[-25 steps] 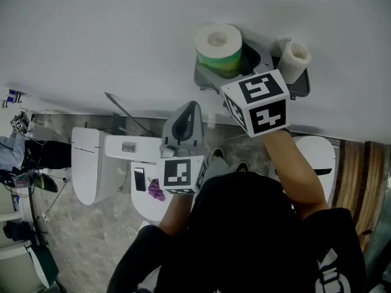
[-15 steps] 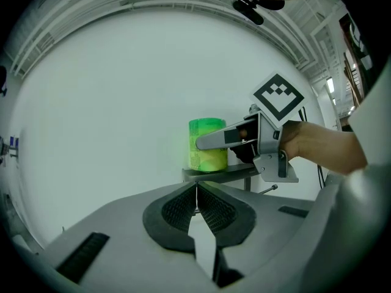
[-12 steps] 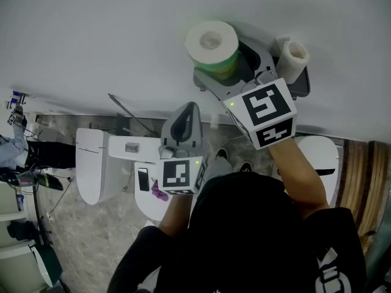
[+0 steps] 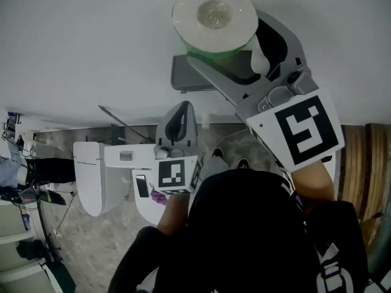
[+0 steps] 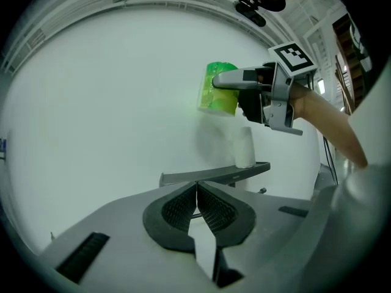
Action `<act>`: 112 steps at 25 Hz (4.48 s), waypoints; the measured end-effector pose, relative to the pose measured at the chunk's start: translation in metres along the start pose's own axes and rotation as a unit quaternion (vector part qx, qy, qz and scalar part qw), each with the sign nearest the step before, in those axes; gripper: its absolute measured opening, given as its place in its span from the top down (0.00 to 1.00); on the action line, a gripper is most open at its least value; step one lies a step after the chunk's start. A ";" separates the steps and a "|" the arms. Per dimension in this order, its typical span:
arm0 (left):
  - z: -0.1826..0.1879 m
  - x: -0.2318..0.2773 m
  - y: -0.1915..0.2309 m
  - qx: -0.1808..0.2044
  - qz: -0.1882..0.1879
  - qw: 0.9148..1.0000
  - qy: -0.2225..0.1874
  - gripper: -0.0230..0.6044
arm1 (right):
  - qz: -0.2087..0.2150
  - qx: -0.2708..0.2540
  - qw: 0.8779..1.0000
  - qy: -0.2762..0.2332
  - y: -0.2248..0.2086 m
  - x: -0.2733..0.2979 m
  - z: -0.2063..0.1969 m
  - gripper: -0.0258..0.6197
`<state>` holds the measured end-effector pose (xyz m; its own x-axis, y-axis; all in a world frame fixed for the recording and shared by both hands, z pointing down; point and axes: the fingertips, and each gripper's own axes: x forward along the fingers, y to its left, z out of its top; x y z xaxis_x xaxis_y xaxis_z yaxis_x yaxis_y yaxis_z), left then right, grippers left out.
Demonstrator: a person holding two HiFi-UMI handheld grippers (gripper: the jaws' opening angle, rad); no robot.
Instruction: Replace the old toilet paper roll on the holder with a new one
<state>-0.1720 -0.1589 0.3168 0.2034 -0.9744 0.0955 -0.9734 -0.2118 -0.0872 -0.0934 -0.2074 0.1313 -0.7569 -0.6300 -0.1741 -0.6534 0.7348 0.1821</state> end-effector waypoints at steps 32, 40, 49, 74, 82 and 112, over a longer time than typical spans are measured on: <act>0.002 0.014 -0.074 0.015 -0.092 0.996 0.014 0.93 | -0.201 -0.352 0.845 0.348 -0.153 -0.247 -0.221 0.33; -0.003 0.018 -0.064 0.009 -0.075 0.997 0.012 0.93 | -0.132 -0.426 0.798 0.407 -0.139 -0.223 -0.284 0.33; -0.006 0.017 -0.046 0.007 -0.046 0.999 0.016 0.93 | -0.073 -0.472 0.774 0.416 -0.112 -0.173 -0.307 0.33; -0.007 0.013 -0.040 0.002 -0.027 1.000 0.016 0.93 | -0.008 -0.547 0.729 0.410 -0.038 -0.118 -0.295 0.33; -0.004 0.010 -0.036 0.005 -0.020 1.000 0.014 0.93 | 0.016 -0.551 0.739 0.387 -0.002 -0.090 -0.290 0.33; 0.001 0.016 -0.065 0.001 -0.051 0.999 0.007 0.93 | 0.160 -0.246 0.955 0.037 0.055 -0.118 -0.077 0.46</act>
<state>-0.1051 -0.1611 0.3228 0.3002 -0.9466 0.1175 -0.9475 -0.3101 -0.0775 -0.0409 -0.1121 0.2365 -0.9061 -0.4219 0.0324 -0.3013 0.6972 0.6505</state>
